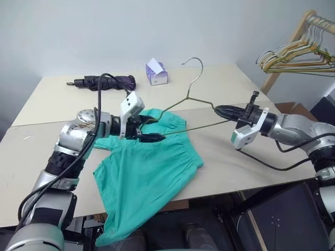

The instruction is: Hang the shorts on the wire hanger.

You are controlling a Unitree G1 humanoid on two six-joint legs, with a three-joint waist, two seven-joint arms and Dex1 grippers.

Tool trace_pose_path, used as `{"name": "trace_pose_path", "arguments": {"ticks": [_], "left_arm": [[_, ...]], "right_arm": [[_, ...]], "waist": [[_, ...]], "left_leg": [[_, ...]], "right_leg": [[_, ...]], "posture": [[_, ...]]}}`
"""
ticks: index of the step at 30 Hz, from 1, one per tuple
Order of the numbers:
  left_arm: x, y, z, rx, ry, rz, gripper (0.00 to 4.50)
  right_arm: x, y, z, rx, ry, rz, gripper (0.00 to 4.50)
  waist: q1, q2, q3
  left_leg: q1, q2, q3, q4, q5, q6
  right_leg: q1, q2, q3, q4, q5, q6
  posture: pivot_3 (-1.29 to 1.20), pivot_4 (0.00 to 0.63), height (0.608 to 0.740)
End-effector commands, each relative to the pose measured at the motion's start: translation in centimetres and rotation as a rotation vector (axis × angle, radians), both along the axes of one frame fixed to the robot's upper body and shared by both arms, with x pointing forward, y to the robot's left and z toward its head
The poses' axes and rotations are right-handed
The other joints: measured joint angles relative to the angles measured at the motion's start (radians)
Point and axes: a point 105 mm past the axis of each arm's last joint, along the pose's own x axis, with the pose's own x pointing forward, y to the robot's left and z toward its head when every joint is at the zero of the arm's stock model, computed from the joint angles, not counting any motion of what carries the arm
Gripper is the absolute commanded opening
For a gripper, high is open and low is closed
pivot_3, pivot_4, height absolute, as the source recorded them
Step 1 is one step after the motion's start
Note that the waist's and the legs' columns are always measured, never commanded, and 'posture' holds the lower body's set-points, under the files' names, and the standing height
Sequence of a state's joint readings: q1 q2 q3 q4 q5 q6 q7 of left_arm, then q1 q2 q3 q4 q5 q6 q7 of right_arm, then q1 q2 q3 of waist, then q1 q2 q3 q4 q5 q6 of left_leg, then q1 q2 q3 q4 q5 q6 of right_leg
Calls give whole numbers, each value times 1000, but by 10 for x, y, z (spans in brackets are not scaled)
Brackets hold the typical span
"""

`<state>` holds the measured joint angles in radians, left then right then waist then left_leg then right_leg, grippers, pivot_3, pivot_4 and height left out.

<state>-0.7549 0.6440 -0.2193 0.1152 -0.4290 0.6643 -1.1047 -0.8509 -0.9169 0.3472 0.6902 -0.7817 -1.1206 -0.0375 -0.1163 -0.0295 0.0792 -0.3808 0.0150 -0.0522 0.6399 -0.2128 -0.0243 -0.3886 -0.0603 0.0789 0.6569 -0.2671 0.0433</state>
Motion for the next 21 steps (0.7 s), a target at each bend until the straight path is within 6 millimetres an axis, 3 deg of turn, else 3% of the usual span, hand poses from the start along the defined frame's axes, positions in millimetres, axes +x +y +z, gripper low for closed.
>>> {"name": "trace_pose_path", "arguments": {"ticks": [1,4,7,18,21], "left_arm": [[-6,-3,13,3,-31,-71,4370],[-11,-1,8,27,-18,-109,4370],[-9,0,5,41,-21,-96,3833],[-9,0,3,56,-28,-107,226],[-9,0,4,43,-24,-109,25]], "right_arm": [[0,1,19,30,-59,17,32],[1,0,21,27,-67,13,32],[1,0,21,27,-71,15,0],[3,-1,26,29,-91,7,0],[2,-1,25,19,-93,10,0]], "waist": [[-6,0,0],[-10,0,0],[-13,0,0],[-13,0,0],[-13,0,0]], "left_leg": [[0,0,0,0,0,0],[0,0,0,0,0,0],[1,0,0,0,0,0],[1,0,0,1,0,0],[0,0,0,1,0,0]], "right_leg": [[0,0,0,0,0,0],[0,0,0,0,0,0],[0,0,1,1,0,0],[0,0,1,1,0,0],[0,0,1,1,0,0]], "posture": [[-49,16,740],[-49,16,740],[-50,12,740],[-52,2,740],[-52,2,740]]}}
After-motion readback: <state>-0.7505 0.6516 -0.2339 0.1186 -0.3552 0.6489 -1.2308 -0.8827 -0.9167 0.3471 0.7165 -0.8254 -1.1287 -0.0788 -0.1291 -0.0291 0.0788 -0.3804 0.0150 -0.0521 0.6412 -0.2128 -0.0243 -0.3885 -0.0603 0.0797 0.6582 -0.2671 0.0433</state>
